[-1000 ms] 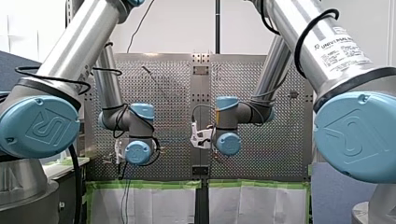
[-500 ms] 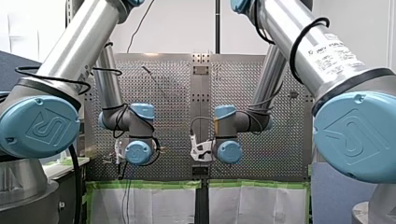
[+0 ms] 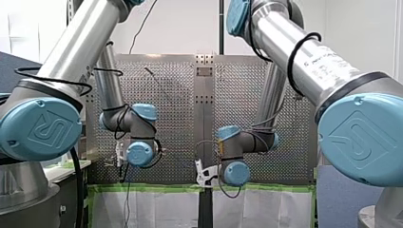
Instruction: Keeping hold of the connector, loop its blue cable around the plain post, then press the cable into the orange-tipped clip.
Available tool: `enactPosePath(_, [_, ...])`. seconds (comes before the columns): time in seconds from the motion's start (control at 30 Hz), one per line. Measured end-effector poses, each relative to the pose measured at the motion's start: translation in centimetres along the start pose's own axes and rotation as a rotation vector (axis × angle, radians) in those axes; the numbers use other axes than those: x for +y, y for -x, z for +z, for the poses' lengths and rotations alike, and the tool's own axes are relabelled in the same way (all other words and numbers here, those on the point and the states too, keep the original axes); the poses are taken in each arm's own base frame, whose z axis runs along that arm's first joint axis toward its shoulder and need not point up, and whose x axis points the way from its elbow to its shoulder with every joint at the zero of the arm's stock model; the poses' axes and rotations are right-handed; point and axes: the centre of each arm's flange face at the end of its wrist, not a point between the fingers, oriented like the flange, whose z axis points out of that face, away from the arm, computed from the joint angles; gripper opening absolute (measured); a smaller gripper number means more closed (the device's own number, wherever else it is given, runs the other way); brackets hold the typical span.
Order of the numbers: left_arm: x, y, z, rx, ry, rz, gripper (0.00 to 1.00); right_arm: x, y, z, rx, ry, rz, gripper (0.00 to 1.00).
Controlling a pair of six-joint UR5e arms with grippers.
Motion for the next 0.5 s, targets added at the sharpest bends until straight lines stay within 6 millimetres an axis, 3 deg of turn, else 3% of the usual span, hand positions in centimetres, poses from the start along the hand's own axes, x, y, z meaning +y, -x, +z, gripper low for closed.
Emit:
enactPosePath(0.13, [0.1, 1.1, 0.2, -0.002, 0.006, -0.036, 0.0, -0.2, -0.8, 0.5, 0.005, 0.004, 0.02, 0.0])
enactPosePath(0.5, [1.0, 4.4, 0.5, -0.021, 0.06, -0.123, 0.0, -0.2, -5.6, 0.1, 0.019, -0.051, 0.123, 0.0])
